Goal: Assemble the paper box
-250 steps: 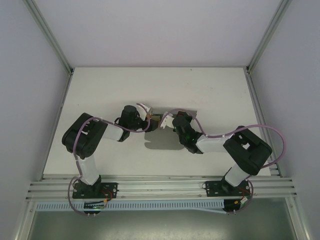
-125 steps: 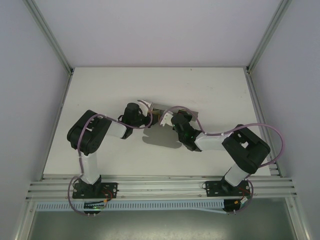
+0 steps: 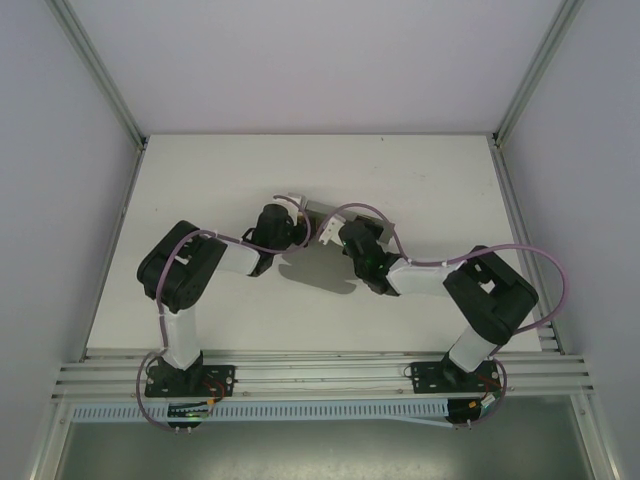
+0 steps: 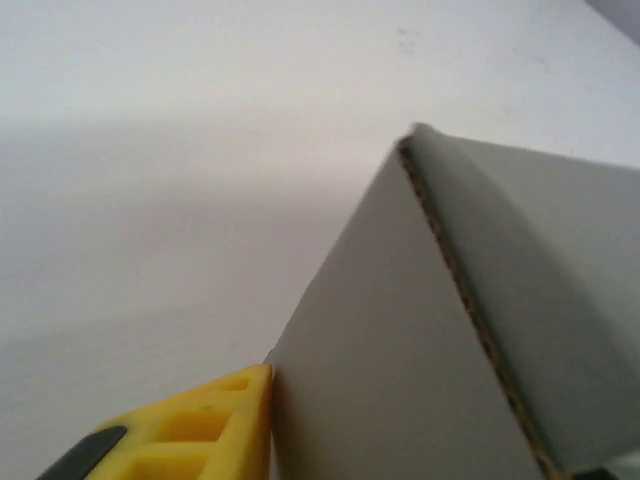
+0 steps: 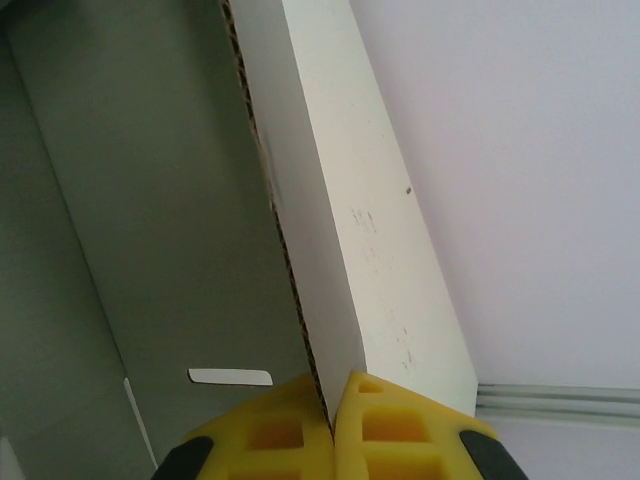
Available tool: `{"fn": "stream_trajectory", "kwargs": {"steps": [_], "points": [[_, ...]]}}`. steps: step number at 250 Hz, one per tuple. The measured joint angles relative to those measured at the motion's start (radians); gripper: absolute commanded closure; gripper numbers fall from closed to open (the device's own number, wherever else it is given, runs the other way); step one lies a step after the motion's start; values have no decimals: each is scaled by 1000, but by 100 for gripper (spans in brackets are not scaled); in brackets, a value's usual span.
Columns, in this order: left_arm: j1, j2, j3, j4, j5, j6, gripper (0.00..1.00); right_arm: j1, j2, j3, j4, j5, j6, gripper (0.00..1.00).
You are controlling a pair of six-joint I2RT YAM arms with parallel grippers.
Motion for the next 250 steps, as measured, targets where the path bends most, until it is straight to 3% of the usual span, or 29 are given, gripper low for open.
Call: {"fn": "stream_trajectory", "kwargs": {"steps": [34, 77, 95, 165, 193, 196, 203, 209, 229, 250], "points": [[-6, 8, 9, -17, -27, -58, 77, 0, 0, 8, -19, -14, 27, 100], [-8, 40, 66, -51, -60, -48, 87, 0, -3, 9, -21, -34, 43, 100], [-11, 55, 98, -77, -87, -37, 100, 0, -6, 9, -26, -50, 49, 100], [-56, 48, 127, -171, -278, -45, 100, -2, -9, 21, -40, -94, 71, 100], [-65, 47, 129, -181, -306, -21, 100, -16, -9, 34, -58, -113, 82, 100], [-65, 45, 128, -180, -305, -15, 93, -19, -9, 35, -60, -116, 83, 100], [-64, 42, 123, -179, -304, -6, 62, -23, -9, 37, -63, -123, 84, 100], [-64, 37, 116, -177, -301, -1, 50, -26, -9, 40, -65, -130, 86, 100], [-55, 15, 83, -177, -289, 5, 37, -32, -10, 48, -82, -145, 90, 100], [-49, -5, 57, -181, -275, 9, 33, -32, -10, 58, -98, -154, 97, 100]]}}
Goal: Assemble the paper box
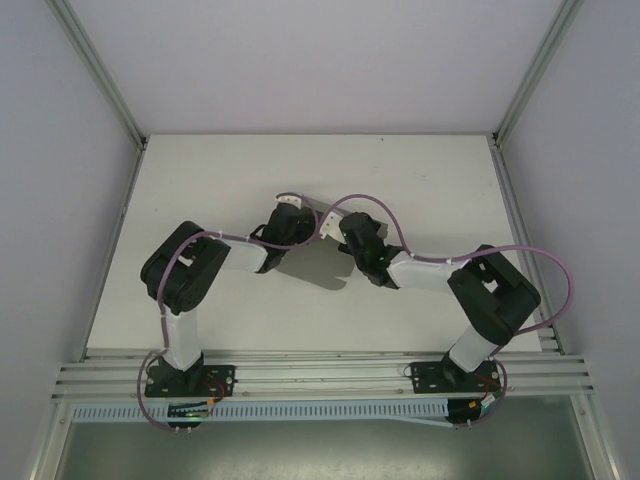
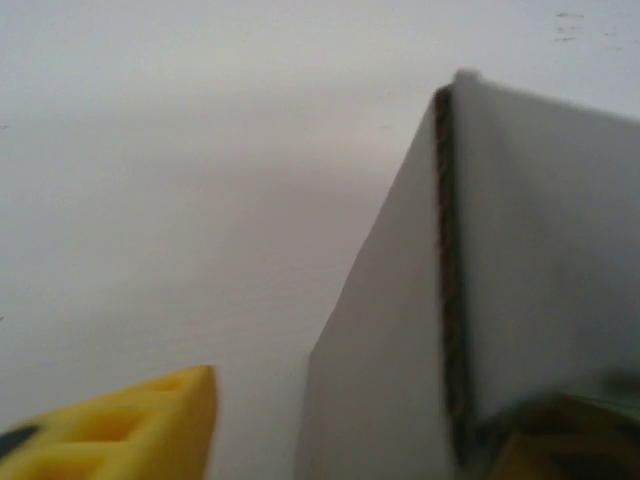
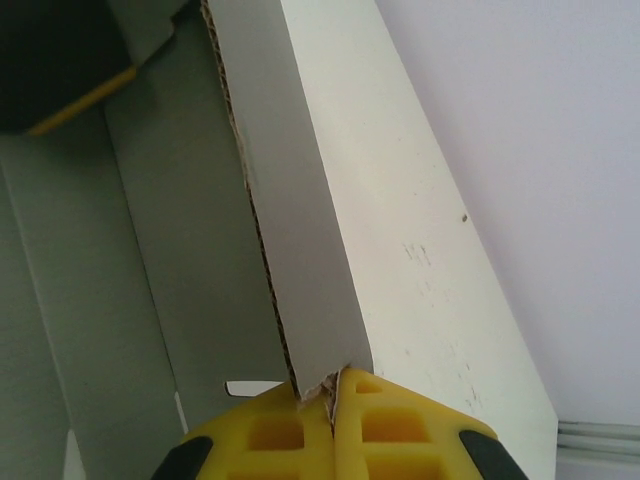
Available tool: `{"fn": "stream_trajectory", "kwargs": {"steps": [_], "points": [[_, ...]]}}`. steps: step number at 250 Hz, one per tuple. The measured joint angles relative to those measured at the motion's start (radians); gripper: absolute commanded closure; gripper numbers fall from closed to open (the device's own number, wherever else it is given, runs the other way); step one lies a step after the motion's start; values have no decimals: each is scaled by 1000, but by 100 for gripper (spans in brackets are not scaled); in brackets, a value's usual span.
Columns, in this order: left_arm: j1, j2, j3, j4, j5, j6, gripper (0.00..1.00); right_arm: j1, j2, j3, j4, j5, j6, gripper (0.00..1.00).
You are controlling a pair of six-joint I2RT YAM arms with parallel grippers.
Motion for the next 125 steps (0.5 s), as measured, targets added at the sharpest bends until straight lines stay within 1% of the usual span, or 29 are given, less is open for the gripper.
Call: {"fn": "stream_trajectory", "kwargs": {"steps": [9, 24, 55, 70, 76, 100, 108, 125], "points": [[3, -11, -10, -3, 8, 6, 32, 0, 0, 5, -8, -2, 2, 100], [5, -34, -26, -3, 29, 16, 37, -2, 0, 8, -18, -4, 5, 100], [5, -69, -39, -1, 53, 34, 35, -6, 0, 11, -21, -12, 5, 100], [5, -70, -38, 5, 58, 48, 37, -6, -3, 11, -25, -17, 5, 100], [5, -70, -37, 4, 60, 57, 39, -6, -4, 11, -26, -20, 5, 100], [6, -54, -14, 2, 66, 92, 53, -6, -10, 11, -36, -27, 5, 100], [8, -45, -2, 2, 71, 103, 56, -6, -12, 11, -39, -31, 5, 100], [15, -30, 14, 8, 90, 118, 57, -7, -15, 11, -44, -39, 5, 100]]}}
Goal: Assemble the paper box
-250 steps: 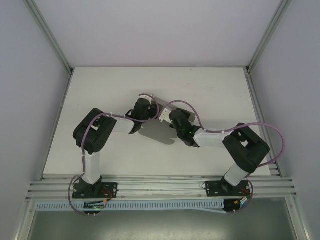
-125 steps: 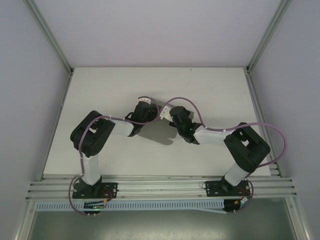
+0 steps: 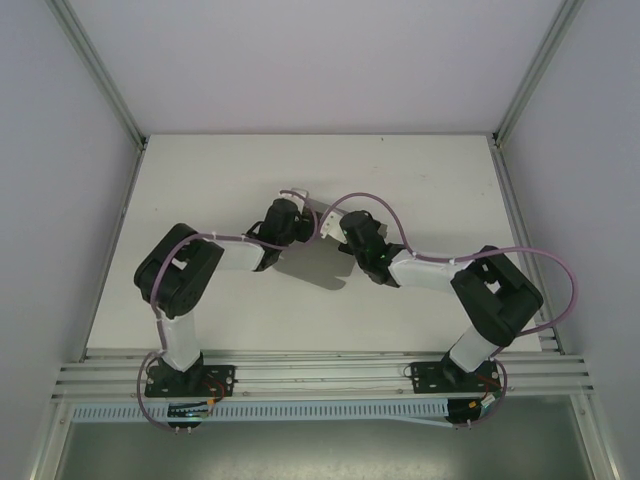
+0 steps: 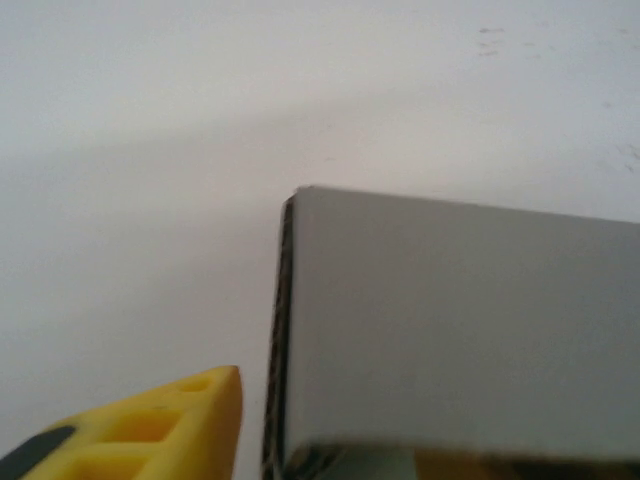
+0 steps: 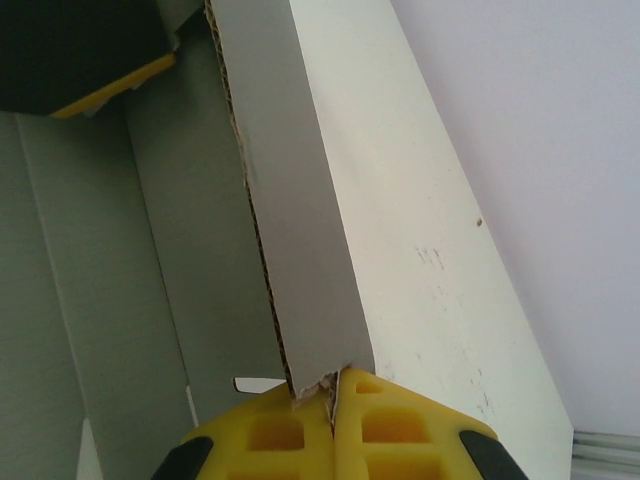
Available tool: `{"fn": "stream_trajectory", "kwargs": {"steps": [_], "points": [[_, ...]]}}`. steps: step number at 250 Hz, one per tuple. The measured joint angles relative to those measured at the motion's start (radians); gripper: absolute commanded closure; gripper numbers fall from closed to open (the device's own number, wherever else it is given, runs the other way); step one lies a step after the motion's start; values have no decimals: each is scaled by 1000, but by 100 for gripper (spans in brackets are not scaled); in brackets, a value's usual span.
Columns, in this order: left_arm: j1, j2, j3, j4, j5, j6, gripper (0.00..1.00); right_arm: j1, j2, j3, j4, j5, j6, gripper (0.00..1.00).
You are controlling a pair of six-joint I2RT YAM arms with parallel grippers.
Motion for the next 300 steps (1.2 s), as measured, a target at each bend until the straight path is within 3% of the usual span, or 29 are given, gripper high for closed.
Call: {"fn": "stream_trajectory", "kwargs": {"steps": [107, 129, 140, 177, 189, 204, 232, 281, 300], "points": [[45, 61, 20, 35, 93, 70, 72, -19, -2, 14, -23, -42, 0, 100], [53, 68, 25, 37, 100, 72, 88, -20, -2, 18, -26, -52, 0, 100], [56, 69, 27, 38, 97, 75, 100, -21, -2, 19, -29, -57, 0, 100], [59, 103, 83, 13, 94, 111, 100, -26, -2, 26, -39, -66, 8, 100], [59, 108, 97, 2, 99, 110, 100, -29, -2, 26, -38, -66, 29, 88], [59, 106, 98, -8, 105, 104, 100, -31, -3, 28, -39, -69, 66, 59], [62, 79, 76, -15, 128, 61, 100, -39, -42, 26, -79, -131, 174, 31], [62, -45, 18, -33, 193, -24, 100, -189, -248, 9, -158, -332, 374, 9], [63, -92, 5, -34, 222, -66, 100, -238, -326, -10, -178, -389, 422, 7]]}}
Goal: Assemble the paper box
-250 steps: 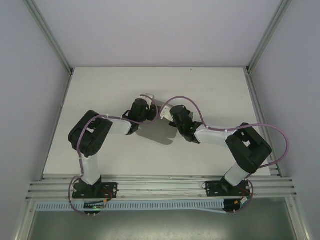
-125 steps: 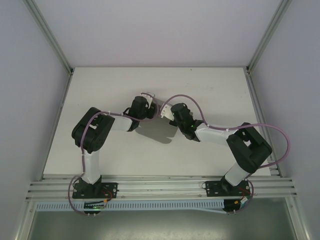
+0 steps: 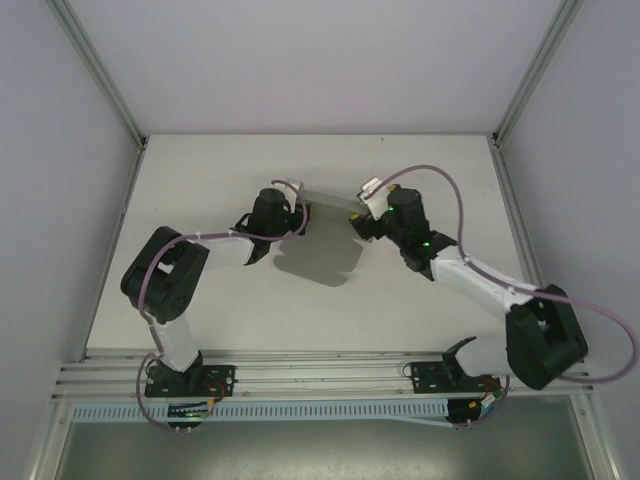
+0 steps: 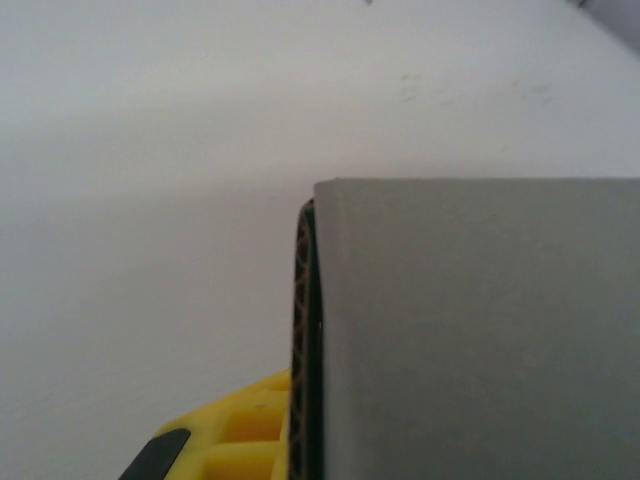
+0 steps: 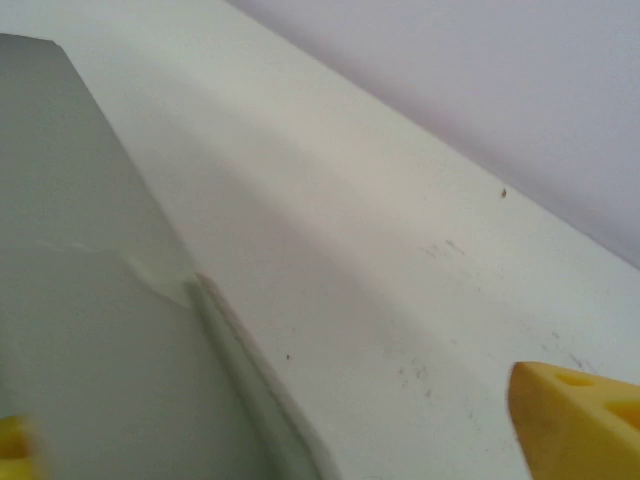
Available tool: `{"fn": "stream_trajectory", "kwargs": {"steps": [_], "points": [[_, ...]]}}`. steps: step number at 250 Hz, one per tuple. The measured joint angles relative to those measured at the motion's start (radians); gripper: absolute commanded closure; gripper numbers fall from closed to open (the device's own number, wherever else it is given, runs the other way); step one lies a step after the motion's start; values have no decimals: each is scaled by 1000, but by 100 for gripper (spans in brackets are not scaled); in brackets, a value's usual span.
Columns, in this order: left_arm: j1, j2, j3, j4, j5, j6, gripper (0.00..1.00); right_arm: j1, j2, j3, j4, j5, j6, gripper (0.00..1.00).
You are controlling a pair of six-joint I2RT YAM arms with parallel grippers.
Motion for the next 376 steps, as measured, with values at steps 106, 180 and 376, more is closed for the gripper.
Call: {"fn": "stream_trajectory", "kwargs": {"steps": [106, 180, 376], "points": [[6, -52, 12, -66, 111, -121, 100, -133, -47, -22, -82, -469, 188, 87], [-5, 1, 171, -319, 35, -144, 100, -122, -29, -21, -82, -500, 227, 100], [-36, -13, 291, -638, -100, -229, 100, -49, -35, -16, -99, -403, 233, 100]]}}
